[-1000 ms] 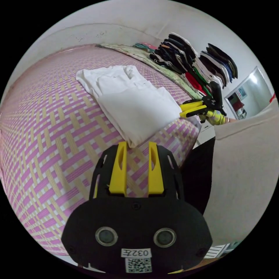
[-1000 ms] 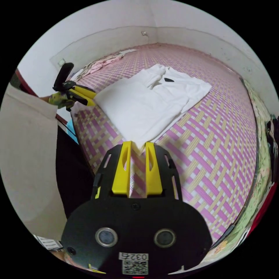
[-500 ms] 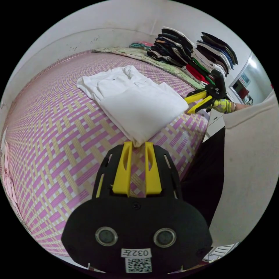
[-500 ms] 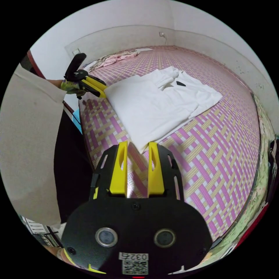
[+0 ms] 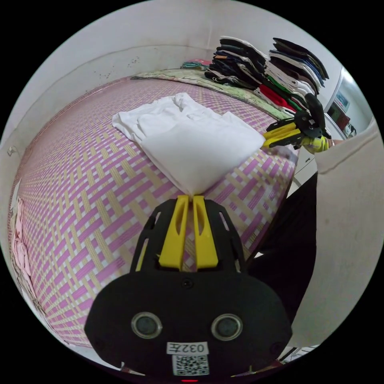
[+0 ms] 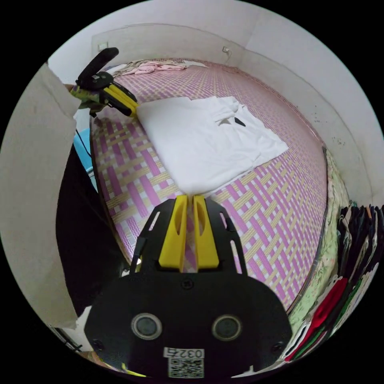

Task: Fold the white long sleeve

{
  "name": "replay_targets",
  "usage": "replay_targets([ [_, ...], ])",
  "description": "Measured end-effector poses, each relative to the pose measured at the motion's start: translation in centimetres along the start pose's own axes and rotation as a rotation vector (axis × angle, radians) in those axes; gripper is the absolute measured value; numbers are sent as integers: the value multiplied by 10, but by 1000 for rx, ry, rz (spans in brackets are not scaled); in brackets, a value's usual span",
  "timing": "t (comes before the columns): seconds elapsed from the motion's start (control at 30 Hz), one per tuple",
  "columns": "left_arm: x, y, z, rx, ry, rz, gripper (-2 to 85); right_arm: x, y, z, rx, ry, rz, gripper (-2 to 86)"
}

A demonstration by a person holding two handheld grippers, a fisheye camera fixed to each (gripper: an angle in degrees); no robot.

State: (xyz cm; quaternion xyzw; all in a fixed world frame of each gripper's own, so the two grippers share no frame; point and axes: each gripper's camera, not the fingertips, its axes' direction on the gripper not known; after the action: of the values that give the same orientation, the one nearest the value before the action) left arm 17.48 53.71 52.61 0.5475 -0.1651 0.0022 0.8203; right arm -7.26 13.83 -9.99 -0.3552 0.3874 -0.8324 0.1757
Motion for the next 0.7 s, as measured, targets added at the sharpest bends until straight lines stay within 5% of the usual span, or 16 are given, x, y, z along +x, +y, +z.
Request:
replay_targets([
  [0.37, -45, 21, -27, -16, 271, -100, -9, 70, 25, -38, 25, -287, 223, -6],
  [0.7, -121, 7, -87, -47, 557, -108, -10, 168, 51, -72, -37, -775, 333, -7],
])
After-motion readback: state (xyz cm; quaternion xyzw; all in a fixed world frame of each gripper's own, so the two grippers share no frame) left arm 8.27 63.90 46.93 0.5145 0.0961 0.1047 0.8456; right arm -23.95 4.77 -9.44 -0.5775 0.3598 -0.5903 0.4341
